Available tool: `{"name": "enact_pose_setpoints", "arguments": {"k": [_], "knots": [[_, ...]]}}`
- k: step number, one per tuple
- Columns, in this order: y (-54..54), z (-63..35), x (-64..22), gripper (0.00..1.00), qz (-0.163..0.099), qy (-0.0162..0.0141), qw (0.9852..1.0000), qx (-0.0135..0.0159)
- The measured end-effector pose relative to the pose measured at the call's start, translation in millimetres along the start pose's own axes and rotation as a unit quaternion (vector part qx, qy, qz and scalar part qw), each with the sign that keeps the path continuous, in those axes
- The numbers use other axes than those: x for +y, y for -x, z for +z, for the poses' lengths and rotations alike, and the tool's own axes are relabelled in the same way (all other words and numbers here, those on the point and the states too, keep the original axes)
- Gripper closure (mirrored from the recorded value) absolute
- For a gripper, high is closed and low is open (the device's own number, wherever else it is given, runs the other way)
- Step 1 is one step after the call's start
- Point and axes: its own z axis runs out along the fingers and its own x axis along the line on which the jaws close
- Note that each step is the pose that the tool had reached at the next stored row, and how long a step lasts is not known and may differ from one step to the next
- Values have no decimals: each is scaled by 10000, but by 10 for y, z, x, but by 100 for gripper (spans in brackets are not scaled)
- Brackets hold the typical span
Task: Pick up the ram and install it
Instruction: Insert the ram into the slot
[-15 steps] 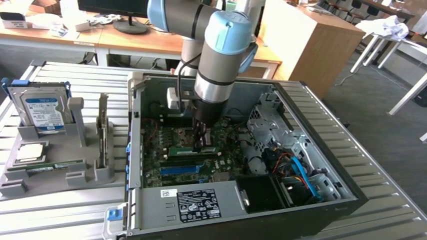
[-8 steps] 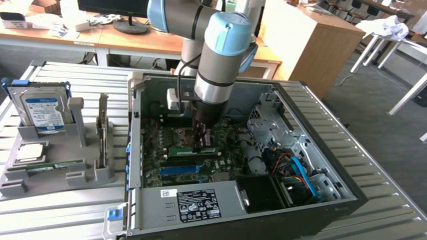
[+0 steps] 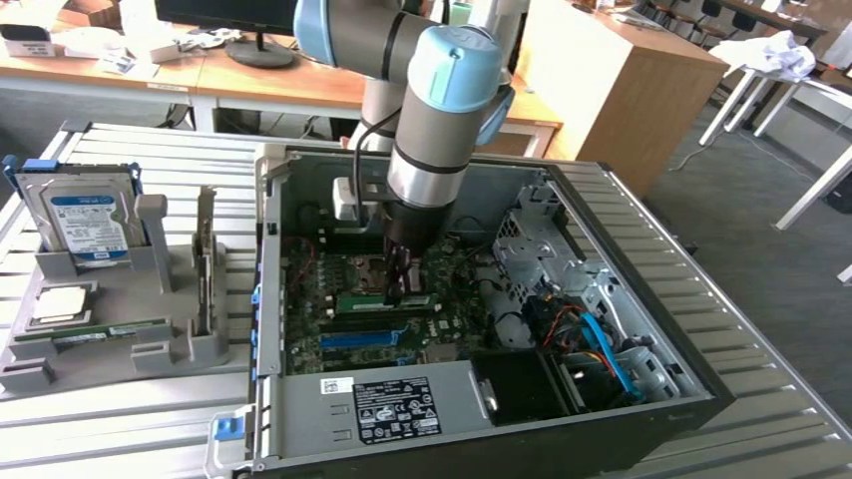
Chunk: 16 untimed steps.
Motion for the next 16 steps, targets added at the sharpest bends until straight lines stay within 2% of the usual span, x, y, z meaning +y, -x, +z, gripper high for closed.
{"name": "enact_pose_setpoints", "arguments": {"k": [6, 11, 16], "knots": [[0, 7, 0, 88, 0, -1, 10000, -1], [3, -16, -1, 88, 0, -5, 10000, -25], [1, -23, 0, 88, 0, -1, 10000, -19]]}}
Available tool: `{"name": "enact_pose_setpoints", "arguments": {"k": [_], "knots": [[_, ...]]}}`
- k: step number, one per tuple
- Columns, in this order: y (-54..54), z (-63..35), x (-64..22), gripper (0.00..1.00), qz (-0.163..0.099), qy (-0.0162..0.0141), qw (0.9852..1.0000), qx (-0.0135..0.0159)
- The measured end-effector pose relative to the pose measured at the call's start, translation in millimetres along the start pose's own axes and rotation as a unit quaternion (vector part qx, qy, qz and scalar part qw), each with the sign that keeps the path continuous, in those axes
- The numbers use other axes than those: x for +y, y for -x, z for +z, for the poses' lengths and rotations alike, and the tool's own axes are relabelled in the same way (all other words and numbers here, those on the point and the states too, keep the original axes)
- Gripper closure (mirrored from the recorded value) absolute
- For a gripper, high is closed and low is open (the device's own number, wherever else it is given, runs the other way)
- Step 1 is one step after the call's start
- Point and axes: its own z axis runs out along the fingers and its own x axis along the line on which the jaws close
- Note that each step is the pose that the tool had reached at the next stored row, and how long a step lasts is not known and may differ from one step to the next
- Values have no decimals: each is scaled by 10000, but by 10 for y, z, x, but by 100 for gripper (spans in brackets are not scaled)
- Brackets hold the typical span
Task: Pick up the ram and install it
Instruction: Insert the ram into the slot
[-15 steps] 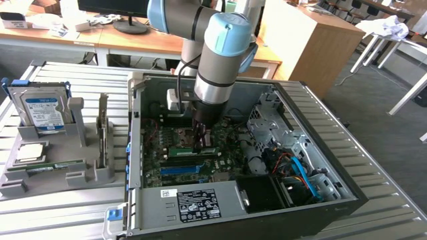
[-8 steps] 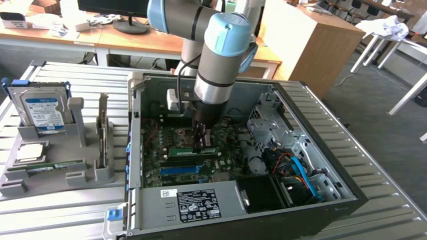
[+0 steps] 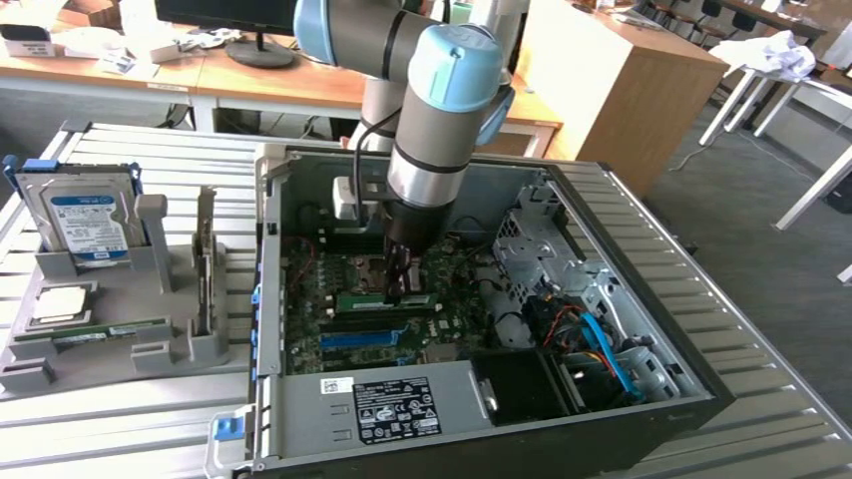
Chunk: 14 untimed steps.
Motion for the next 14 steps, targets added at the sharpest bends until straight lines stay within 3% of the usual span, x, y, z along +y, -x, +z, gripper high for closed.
{"name": "enact_pose_setpoints", "arguments": {"k": [14], "knots": [[0, 25, 0, 88, 0, 0, 10000, -7]]}}
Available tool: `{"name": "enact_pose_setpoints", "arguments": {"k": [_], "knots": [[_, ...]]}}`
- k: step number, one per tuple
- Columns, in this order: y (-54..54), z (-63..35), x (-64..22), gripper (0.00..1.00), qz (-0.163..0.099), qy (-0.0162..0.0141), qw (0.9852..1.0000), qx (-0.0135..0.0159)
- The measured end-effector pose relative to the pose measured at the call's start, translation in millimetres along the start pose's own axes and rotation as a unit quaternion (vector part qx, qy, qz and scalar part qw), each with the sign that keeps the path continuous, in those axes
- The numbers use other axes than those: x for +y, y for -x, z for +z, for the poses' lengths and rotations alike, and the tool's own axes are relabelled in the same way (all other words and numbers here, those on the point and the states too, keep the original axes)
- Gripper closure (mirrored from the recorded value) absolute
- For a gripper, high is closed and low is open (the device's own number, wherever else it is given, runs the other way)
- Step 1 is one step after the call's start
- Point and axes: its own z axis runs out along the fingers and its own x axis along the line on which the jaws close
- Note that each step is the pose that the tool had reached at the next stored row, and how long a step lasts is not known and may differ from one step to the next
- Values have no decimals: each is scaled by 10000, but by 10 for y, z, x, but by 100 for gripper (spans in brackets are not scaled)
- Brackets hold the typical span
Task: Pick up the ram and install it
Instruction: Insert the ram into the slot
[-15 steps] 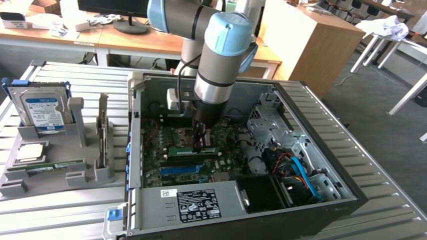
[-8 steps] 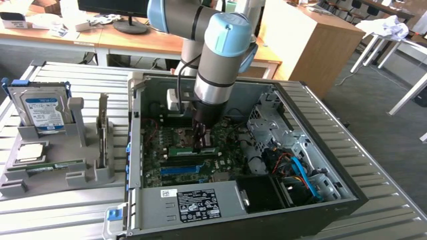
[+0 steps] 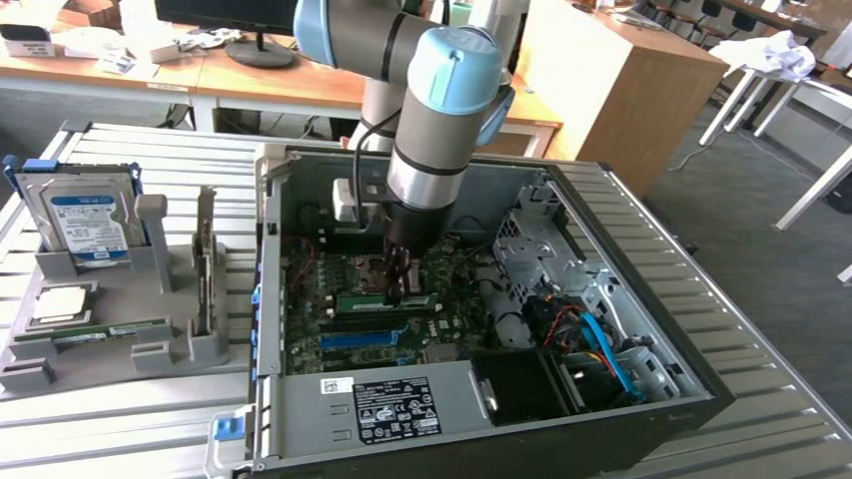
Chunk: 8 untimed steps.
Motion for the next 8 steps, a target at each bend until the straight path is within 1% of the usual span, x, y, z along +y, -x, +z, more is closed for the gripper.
{"name": "enact_pose_setpoints", "arguments": {"k": [8], "knots": [[0, 6, 0, 88, 0, 0, 10000, 1]]}}
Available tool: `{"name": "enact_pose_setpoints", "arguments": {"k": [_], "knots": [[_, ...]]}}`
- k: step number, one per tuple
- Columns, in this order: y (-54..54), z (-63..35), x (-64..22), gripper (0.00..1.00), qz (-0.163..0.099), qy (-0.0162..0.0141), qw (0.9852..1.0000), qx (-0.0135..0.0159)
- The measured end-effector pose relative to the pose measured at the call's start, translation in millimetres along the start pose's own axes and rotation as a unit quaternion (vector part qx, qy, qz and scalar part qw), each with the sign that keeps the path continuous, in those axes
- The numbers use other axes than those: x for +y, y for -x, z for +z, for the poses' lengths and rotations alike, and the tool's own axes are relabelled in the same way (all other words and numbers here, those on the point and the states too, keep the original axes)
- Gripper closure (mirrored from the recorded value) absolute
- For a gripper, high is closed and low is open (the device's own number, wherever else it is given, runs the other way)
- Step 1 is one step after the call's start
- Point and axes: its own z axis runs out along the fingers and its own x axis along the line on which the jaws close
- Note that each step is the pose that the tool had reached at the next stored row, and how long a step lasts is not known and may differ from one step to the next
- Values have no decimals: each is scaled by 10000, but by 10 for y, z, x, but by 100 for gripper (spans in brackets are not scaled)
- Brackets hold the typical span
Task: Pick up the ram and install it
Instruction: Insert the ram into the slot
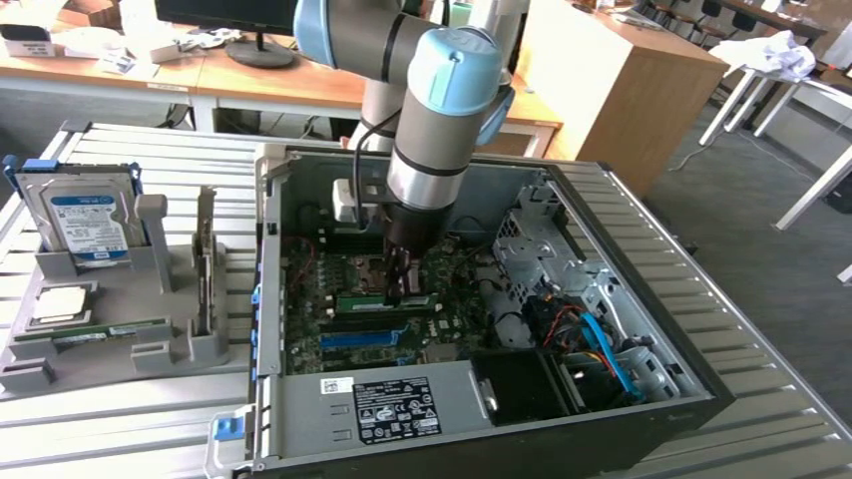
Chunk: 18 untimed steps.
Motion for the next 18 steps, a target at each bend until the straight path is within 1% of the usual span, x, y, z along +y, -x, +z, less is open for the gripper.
{"name": "enact_pose_setpoints", "arguments": {"k": [3, 4, 5, 7, 9, 13, 14, 16, 17, 18], "knots": [[0, 0, 0, 87, 0, 0, 10000, 0], [0, 0, 0, 81, 0, 0, 10000, 0], [0, 0, 0, 81, 0, 0, 10000, 0], [1, -1, -1, 81, 4, 0, 10000, 8], [1, -32, 0, 81, 5, -1, 10000, 10], [12, -148, 3, 81, 6, -1, 10000, 13], [25, -164, 2, 81, 6, -1, 10000, 13], [34, -181, 2, 82, 5, 0, 10000, 17], [34, -181, -1, 89, 5, 0, 10000, 17], [35, -180, -30, 89, 5, 4, 10000, 17]]}}
